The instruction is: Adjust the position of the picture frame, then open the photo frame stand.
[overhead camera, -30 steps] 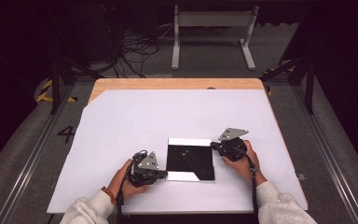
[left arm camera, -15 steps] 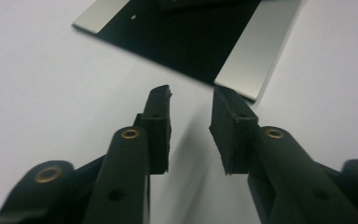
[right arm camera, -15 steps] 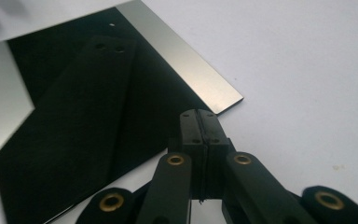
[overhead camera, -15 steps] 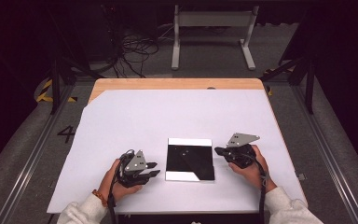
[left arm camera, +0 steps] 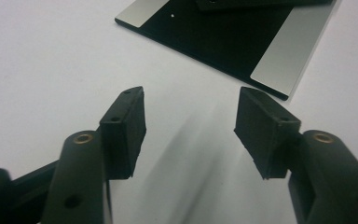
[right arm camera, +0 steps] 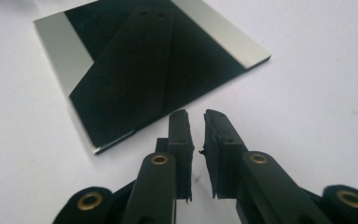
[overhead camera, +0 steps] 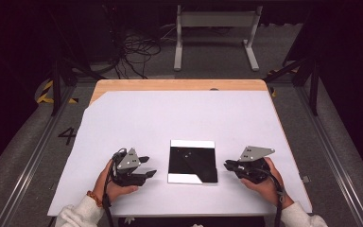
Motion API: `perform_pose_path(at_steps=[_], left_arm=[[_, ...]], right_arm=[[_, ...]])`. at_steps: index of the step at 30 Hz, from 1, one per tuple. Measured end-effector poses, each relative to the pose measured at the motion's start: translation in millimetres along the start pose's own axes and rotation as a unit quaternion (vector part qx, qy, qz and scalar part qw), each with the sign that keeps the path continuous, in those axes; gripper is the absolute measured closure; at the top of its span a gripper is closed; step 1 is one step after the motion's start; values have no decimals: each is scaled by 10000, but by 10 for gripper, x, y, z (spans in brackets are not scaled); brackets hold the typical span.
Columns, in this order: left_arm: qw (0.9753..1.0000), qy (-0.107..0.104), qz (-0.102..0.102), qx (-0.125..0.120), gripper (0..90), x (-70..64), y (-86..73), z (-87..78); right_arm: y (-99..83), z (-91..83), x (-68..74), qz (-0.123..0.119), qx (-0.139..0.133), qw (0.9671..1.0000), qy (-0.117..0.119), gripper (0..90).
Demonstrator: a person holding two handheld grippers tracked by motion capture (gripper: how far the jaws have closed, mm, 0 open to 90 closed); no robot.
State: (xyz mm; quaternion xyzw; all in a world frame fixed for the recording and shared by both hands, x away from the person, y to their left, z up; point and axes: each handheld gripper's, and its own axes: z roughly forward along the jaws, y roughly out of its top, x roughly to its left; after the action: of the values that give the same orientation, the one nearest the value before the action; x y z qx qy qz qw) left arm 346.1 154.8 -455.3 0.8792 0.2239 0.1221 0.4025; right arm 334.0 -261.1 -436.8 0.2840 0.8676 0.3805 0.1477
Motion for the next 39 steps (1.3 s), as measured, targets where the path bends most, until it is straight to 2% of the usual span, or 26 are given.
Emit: perform_pose_path(at_steps=[2,4,9,12,16,25,28,31,33,39], left_arm=[[10000,-17,-2,14,412,-1,-5,13],[10000,-45,-14,38,403,-6,-15,30],[9999,-37,-52,97,393,13,-18,70],[9997,-119,-183,74,382,23,-24,103],[9995,-170,-245,114,382,22,-16,156],[9996,-137,-146,220,375,-24,24,209],[9996,-122,-193,188,375,-30,46,216],[9997,-121,-118,188,375,-56,76,212],[9997,-103,-114,172,376,-63,87,208],[9996,-91,-171,224,383,-30,83,227]], right_arm=[[-32,-20,22,-23,40,10000,-30,804],[-66,-50,36,74,50,10000,20,800],[-97,-75,97,27,143,9999,73,794],[-67,-65,110,26,177,9997,144,787],[-60,-34,157,-53,308,9993,218,793],[-30,-27,203,-117,477,9982,353,842],[7,-8,268,-286,707,9965,349,855],[30,5,297,-310,807,9954,408,859],[58,24,336,-411,924,9940,418,864],[131,79,379,-506,1225,9897,544,900]])
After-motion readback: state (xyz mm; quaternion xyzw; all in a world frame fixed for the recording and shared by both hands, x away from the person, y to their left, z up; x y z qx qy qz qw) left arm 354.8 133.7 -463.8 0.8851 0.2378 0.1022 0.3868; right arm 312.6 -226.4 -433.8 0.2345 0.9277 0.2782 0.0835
